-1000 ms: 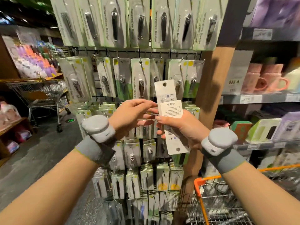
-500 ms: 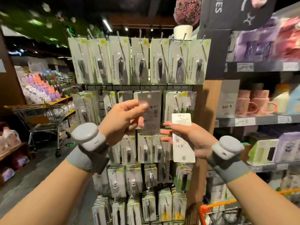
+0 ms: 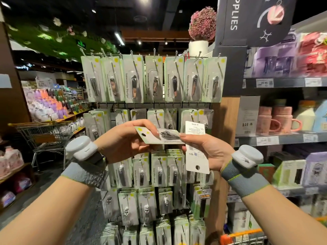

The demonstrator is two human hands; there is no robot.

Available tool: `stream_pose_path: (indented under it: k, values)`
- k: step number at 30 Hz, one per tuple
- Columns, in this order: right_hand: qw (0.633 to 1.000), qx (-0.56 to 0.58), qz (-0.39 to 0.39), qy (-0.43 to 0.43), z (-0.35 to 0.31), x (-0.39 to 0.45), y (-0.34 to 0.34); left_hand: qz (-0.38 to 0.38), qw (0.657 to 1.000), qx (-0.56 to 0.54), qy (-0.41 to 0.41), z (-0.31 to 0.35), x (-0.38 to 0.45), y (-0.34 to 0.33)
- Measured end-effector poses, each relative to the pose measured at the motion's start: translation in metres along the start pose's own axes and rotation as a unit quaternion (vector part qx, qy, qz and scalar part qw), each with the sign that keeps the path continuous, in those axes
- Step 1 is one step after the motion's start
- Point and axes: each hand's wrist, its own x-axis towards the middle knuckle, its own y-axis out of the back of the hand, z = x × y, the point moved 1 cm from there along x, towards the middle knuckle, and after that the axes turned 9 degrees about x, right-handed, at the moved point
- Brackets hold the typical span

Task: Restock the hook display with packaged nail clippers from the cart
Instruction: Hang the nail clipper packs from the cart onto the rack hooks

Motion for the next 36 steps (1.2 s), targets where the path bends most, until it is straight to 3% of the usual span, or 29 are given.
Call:
stream_pose_path:
  k: [9,14,19,29,36]
  values:
    - [0.99,0.094,0.063,0.084,-0.005,0.004,0.004,0.117,0.99,-0.018,0.076,0.003,0.01,-0.004]
    - [0.982,0.088,0.082,0.144,-0.004,0.004,0.004,0.256,0.963,0.076,0.031,0.003,0.02,-0.007]
    - [0.976,0.063,0.077,0.192,-0.014,0.002,0.012,0.338,0.93,0.142,-0.005,0.01,0.026,0.0]
    - [0.974,-0.007,0.016,0.228,-0.031,-0.002,0.004,0.332,0.929,0.162,-0.024,0.027,0.04,-0.012]
    - [0.962,-0.104,0.007,0.251,-0.043,-0.004,-0.014,0.289,0.936,0.199,-0.037,0.039,0.063,-0.019]
